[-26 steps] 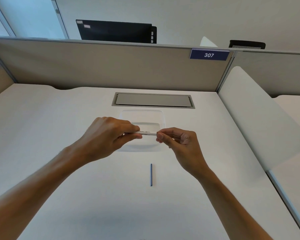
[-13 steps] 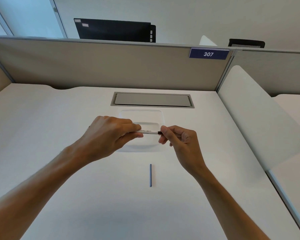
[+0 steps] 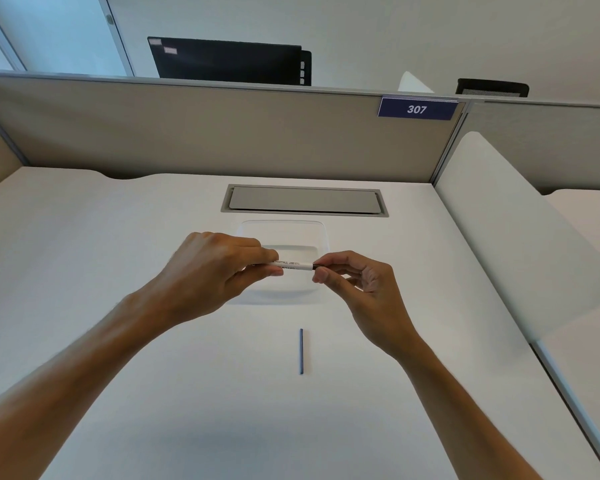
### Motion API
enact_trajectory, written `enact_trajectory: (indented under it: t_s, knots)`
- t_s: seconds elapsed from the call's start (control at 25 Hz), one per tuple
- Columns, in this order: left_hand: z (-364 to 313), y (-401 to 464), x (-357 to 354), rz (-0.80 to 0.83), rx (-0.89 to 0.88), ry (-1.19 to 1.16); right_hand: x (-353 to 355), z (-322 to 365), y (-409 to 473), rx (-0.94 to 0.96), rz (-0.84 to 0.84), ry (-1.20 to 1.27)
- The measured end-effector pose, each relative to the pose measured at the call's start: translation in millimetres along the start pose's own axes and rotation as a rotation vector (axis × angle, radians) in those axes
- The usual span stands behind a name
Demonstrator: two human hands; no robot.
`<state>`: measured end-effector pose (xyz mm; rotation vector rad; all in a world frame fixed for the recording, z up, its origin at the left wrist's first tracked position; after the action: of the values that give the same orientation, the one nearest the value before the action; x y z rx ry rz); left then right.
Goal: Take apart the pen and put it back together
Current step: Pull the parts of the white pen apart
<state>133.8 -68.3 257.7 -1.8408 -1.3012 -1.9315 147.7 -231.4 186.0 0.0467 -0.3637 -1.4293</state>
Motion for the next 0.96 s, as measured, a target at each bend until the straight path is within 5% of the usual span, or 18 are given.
enact_trajectory:
  t_s: [0.96]
  knots:
    - [0.3, 0.4, 5.2, -0.013, 0.033, -0.065, 4.7, 10.8, 3.8, 0.028, -0.038, -0.042]
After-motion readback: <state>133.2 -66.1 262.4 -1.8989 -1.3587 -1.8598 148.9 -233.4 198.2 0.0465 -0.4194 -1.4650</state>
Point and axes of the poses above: each hand's wrist, its own y-axis towards the middle knuckle, its own x-axis out of the back of the hand, z = x × y, the point moved 10 cm from there along y, towards the middle knuckle, and after that the axes turned 1 degree about -x, right-handed, at the moved point
